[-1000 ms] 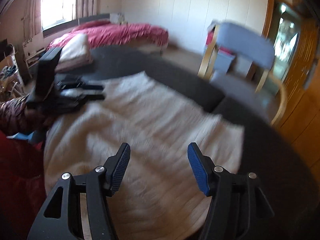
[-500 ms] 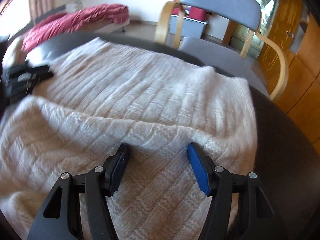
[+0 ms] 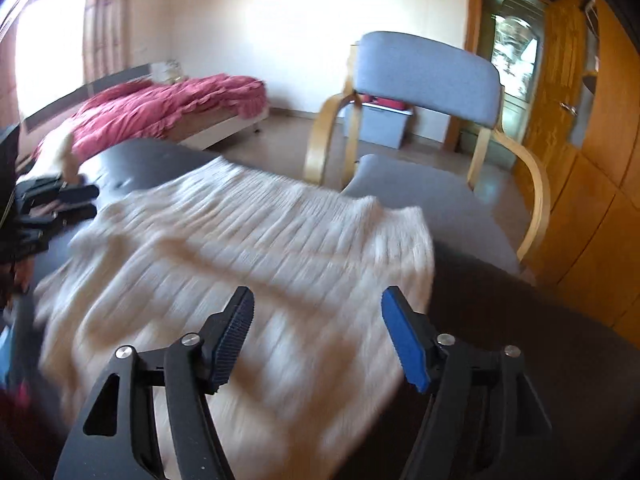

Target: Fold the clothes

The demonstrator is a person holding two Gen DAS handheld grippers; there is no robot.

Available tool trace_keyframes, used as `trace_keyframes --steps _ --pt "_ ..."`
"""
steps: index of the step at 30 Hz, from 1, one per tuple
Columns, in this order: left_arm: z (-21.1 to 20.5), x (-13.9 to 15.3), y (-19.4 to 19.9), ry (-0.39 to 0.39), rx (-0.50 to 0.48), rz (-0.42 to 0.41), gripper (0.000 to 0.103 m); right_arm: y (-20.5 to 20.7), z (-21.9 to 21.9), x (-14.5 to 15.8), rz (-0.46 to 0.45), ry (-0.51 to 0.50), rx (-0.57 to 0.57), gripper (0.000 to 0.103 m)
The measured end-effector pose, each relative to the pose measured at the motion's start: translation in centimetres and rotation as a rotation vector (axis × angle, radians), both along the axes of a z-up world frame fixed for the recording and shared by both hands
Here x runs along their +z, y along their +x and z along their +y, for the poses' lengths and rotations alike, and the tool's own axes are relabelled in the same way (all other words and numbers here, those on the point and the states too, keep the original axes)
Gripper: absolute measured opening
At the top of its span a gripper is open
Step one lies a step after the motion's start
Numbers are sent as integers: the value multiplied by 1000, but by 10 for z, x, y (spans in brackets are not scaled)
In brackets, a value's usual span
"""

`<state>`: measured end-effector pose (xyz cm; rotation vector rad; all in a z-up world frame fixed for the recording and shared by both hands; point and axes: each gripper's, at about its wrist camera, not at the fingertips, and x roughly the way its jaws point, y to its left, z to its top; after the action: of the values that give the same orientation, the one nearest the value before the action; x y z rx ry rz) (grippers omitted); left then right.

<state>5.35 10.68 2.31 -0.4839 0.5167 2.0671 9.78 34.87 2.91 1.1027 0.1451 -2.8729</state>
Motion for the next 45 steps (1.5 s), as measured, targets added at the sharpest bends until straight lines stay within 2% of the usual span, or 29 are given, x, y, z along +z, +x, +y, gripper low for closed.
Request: trace_keyframes --steps 3,8,10,12,17,18,22,29,30,33,36,37,38,40,42,45 --pt "0 -11 39 -99 -83 32 29 35 1 -1 -65 0 23 72" --pt "-5 -34 86 -163 -135 67 29 62 -7 -29 -154 -41 -10 73" --pt "-7 -41 94 -162 -143 31 29 65 -10 -39 -180 -89 -16 73" --pt "-8 -47 101 -180 -153 28 29 65 -14 -49 -206 -113 -21 73" --pt "0 -57 113 -199 -155 48 29 65 -12 -59 -234 -17 -96 72" --pt "5 -58 112 -197 -145 55 29 64 -10 -60 -234 -18 -108 72" --pt "30 -70 98 -276 -1 168 29 60 -4 -60 -231 -62 -128 72" --pt "33 -73 69 -268 143 145 29 40 -9 -63 -158 -80 -122 72" --pt "34 -74 66 -271 156 140 29 37 -9 -63 -140 -102 -118 69" --pt "27 -65 65 -206 139 118 29 28 -12 -59 -98 -106 -121 66" --pt "18 -59 55 -156 152 48 29 20 -10 -57 -81 -74 -157 66" --pt "20 -61 51 -169 159 38 29 18 -7 -56 -80 -97 -159 65" --pt "22 -64 48 -182 167 27 29 16 -6 -56 -81 -124 -148 60" --pt "30 -68 47 -206 164 18 29 12 -8 -58 -90 -153 -107 31" --pt "35 -68 50 -219 162 41 29 10 -16 -59 -88 -152 -80 15" --pt "38 -76 45 -275 191 35 29 11 -20 -54 -43 -170 -83 14"
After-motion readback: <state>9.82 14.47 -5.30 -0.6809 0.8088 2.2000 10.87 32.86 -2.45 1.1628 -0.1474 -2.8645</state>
